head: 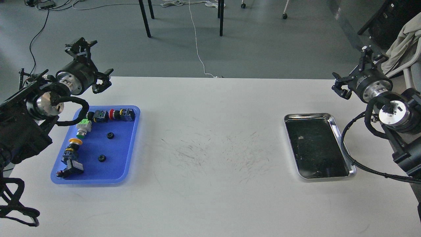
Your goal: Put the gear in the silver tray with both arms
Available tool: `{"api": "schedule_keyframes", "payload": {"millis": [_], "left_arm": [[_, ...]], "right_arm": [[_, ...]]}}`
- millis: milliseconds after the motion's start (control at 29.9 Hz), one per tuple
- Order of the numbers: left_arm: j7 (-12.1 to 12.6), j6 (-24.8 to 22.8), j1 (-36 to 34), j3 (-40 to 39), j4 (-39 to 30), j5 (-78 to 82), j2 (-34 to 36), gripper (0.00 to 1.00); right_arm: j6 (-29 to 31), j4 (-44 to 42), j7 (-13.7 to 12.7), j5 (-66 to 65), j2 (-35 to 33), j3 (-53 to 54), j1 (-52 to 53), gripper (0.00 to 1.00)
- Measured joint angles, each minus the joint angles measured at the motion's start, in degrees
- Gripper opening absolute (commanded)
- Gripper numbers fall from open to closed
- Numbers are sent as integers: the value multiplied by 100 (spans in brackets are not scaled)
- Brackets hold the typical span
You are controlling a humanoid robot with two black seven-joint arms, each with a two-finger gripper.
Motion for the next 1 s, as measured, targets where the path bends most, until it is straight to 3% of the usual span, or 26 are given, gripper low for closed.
{"api": "schedule_keyframes", "payload": {"millis": [100,334,1003], "left_arm": [[-28,-2,0,-12,-3,-6,8,99],[-358,-35,-13,-37,-31,-7,31,99],[-418,-19,53,-10,-25,-4,22,99]], "right_arm": [[0,0,0,-3,4,0,0,99],[0,22,0,-17,46,0,-24,99],[0,27,9,-18,55,0,-43,99]]}}
